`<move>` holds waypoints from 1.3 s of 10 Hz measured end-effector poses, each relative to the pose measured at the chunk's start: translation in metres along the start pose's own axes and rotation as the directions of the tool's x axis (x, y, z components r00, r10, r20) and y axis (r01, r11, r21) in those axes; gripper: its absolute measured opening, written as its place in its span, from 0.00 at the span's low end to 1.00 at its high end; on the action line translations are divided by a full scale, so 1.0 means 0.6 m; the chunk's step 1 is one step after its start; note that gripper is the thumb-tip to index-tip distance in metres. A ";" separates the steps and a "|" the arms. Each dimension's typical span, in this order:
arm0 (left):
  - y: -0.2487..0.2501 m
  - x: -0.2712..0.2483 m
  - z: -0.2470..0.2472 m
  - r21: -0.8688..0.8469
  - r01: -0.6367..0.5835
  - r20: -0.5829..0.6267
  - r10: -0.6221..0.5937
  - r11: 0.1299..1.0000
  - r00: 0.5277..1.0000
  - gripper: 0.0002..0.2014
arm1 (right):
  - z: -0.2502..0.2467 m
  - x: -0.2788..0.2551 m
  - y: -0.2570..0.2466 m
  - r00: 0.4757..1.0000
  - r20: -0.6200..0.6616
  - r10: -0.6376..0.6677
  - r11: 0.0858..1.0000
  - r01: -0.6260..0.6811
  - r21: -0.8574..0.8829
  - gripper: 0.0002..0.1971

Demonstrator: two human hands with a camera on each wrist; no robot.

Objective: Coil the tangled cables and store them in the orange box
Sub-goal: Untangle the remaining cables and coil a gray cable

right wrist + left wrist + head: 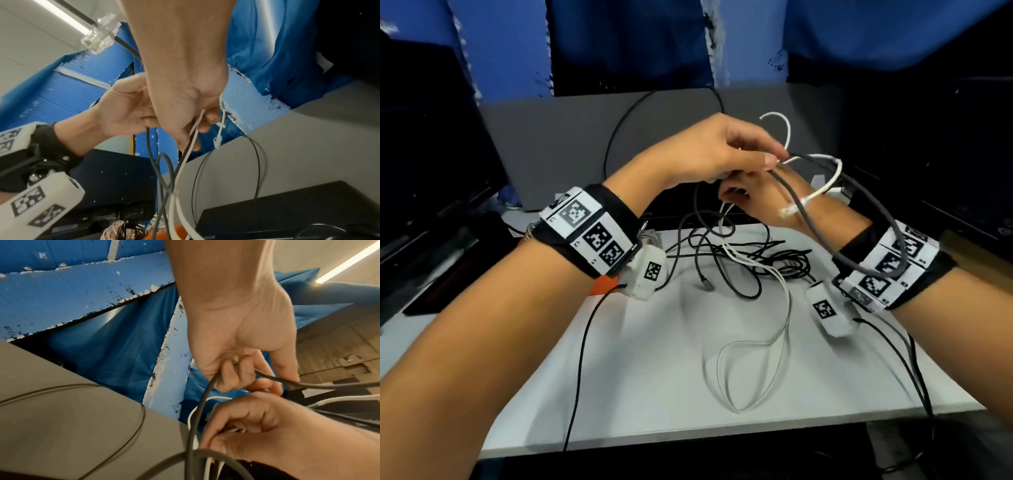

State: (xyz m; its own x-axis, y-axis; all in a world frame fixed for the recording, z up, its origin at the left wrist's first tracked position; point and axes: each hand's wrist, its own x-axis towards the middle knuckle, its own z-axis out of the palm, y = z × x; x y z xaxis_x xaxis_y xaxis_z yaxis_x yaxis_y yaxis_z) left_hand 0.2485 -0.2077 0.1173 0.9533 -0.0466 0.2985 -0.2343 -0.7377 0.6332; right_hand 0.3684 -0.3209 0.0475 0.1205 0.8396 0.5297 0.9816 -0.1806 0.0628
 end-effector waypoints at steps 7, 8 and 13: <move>-0.052 -0.003 -0.070 -0.096 0.020 -0.628 -0.076 0.995 0.774 0.10 | 0.047 -0.018 0.028 0.967 0.240 0.083 0.996 -0.092 0.024 0.14; -0.033 -0.023 -0.123 -0.127 -0.136 -0.775 -0.012 0.982 0.632 0.11 | 0.069 -0.041 0.043 0.895 0.423 0.138 0.988 -0.155 0.005 0.21; -0.046 -0.102 -0.344 0.182 0.127 -0.687 0.034 0.975 0.726 0.14 | 0.063 -0.045 0.015 0.777 0.606 0.174 0.941 -0.312 0.130 0.34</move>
State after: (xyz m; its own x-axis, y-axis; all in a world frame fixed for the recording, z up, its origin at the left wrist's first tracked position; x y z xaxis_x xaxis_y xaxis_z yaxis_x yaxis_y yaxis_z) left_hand 0.1574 -0.0458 0.2288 0.5533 0.4040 0.7284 -0.0728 -0.8477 0.5254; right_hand 0.3796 -0.3258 0.0017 0.3541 0.9309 -0.0899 0.9054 -0.3653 -0.2163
